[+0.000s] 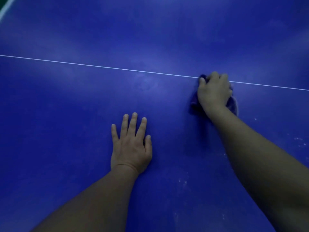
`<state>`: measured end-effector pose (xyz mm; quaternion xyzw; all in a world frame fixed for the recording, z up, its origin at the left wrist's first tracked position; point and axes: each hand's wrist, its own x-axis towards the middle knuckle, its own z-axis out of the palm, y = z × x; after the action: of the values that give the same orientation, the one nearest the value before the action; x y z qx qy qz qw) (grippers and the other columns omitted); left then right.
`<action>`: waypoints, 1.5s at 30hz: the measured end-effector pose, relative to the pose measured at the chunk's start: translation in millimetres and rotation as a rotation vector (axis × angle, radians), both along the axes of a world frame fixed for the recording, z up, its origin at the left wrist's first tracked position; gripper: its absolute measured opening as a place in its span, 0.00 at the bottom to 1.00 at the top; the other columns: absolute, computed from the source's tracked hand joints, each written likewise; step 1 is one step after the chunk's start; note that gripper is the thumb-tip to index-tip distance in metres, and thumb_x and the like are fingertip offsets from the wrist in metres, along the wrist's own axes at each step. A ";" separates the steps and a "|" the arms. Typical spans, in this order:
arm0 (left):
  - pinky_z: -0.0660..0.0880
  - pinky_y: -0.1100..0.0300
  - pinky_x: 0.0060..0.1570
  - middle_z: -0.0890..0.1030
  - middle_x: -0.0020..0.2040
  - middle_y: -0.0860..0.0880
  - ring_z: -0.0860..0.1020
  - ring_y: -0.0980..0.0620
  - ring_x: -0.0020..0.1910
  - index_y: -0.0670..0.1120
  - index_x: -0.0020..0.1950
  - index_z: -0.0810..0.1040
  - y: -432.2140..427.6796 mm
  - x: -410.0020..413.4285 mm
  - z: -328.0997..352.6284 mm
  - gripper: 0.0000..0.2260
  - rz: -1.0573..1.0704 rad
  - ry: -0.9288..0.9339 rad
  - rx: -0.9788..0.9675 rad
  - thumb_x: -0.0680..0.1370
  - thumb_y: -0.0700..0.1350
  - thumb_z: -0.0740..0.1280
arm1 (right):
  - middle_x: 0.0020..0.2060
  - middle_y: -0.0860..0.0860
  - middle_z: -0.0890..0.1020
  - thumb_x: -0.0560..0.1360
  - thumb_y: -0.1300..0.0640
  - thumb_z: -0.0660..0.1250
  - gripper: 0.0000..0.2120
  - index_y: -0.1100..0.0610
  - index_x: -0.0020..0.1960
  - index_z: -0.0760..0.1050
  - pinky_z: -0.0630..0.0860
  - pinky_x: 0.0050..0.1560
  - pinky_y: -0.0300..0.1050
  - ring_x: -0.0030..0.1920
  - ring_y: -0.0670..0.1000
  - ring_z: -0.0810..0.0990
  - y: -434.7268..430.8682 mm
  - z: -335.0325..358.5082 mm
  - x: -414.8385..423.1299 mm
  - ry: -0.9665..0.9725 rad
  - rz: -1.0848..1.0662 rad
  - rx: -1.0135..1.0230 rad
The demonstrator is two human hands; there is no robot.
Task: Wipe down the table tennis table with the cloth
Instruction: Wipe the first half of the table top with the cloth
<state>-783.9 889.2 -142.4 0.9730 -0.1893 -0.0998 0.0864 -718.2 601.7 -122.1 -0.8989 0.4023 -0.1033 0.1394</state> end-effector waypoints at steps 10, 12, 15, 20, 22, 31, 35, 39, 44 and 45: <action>0.42 0.38 0.77 0.54 0.82 0.49 0.46 0.47 0.82 0.52 0.81 0.58 0.1 -1.9 2.5 0.29 0.003 -0.008 -0.025 0.81 0.58 0.45 | 0.56 0.60 0.75 0.79 0.45 0.67 0.13 0.55 0.53 0.79 0.68 0.60 0.60 0.61 0.64 0.70 13.6 -6.6 -56.0 -0.018 0.288 -0.095; 0.42 0.38 0.77 0.53 0.82 0.49 0.45 0.48 0.82 0.53 0.81 0.57 0.1 -1.4 2.9 0.29 0.000 -0.005 -0.017 0.81 0.58 0.44 | 0.61 0.59 0.74 0.80 0.43 0.63 0.16 0.54 0.57 0.77 0.63 0.65 0.60 0.66 0.63 0.67 -1.8 -5.6 -17.9 0.012 0.148 -0.083; 0.43 0.38 0.77 0.52 0.83 0.50 0.45 0.48 0.82 0.53 0.81 0.57 0.8 -1.4 2.8 0.29 -0.003 -0.010 -0.006 0.81 0.58 0.44 | 0.63 0.58 0.73 0.80 0.44 0.61 0.16 0.54 0.59 0.76 0.63 0.67 0.60 0.67 0.62 0.67 6.1 -2.4 20.1 0.011 0.157 -0.048; 0.44 0.37 0.77 0.54 0.82 0.49 0.47 0.47 0.82 0.52 0.81 0.58 0.5 -1.7 1.3 0.28 0.000 -0.019 -0.013 0.81 0.58 0.46 | 0.53 0.54 0.77 0.78 0.46 0.65 0.13 0.55 0.52 0.80 0.68 0.52 0.54 0.55 0.59 0.74 54.3 -1.9 -72.5 -0.038 0.771 -0.023; 0.43 0.37 0.77 0.54 0.82 0.49 0.47 0.47 0.82 0.52 0.81 0.58 0.7 -1.4 0.0 0.28 -0.007 -0.016 -0.007 0.81 0.58 0.46 | 0.52 0.52 0.78 0.78 0.43 0.65 0.15 0.54 0.52 0.81 0.67 0.50 0.53 0.54 0.56 0.76 40.9 -0.7 -104.6 -0.059 0.976 -0.030; 0.41 0.38 0.77 0.53 0.82 0.49 0.46 0.47 0.82 0.52 0.81 0.57 0.5 -0.9 1.6 0.29 -0.009 -0.028 -0.011 0.80 0.58 0.46 | 0.57 0.56 0.80 0.80 0.45 0.63 0.15 0.55 0.58 0.78 0.62 0.71 0.59 0.64 0.59 0.74 10.3 -2.4 -11.5 -0.041 0.448 -0.059; 0.43 0.37 0.77 0.56 0.82 0.47 0.49 0.46 0.81 0.51 0.80 0.61 1.5 -1.3 0.2 0.29 -0.007 -0.040 -0.039 0.80 0.58 0.48 | 0.58 0.56 0.81 0.79 0.51 0.68 0.11 0.58 0.55 0.81 0.66 0.70 0.62 0.66 0.60 0.76 64.5 -3.1 -95.1 -0.060 0.881 0.036; 0.43 0.37 0.77 0.55 0.82 0.47 0.48 0.46 0.81 0.51 0.80 0.60 1.6 -1.5 -1.6 0.29 -0.019 -0.045 -0.028 0.80 0.58 0.49 | 0.65 0.55 0.80 0.81 0.49 0.67 0.13 0.55 0.57 0.83 0.65 0.72 0.60 0.73 0.58 0.72 43.0 -0.9 -157.8 -0.012 1.372 0.090; 0.42 0.37 0.77 0.55 0.82 0.47 0.48 0.45 0.81 0.52 0.80 0.60 4.1 -0.6 -2.6 0.29 -0.029 -0.055 -0.039 0.80 0.59 0.49 | 0.64 0.59 0.80 0.79 0.56 0.70 0.11 0.62 0.57 0.82 0.67 0.69 0.65 0.72 0.62 0.72 5.2 -0.4 -76.6 -0.055 0.764 0.088; 0.42 0.37 0.77 0.55 0.82 0.47 0.48 0.45 0.81 0.52 0.80 0.60 4.1 -0.7 -2.7 0.29 -0.031 -0.053 -0.042 0.80 0.59 0.49 | 0.65 0.57 0.79 0.80 0.55 0.69 0.12 0.61 0.58 0.82 0.65 0.71 0.63 0.73 0.59 0.70 10.1 -3.6 -63.0 -0.066 0.649 0.085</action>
<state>-784.6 893.2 -145.1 0.9703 -0.2084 -0.0711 0.1002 -781.2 611.8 -125.8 -0.9698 0.0940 -0.0660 0.2152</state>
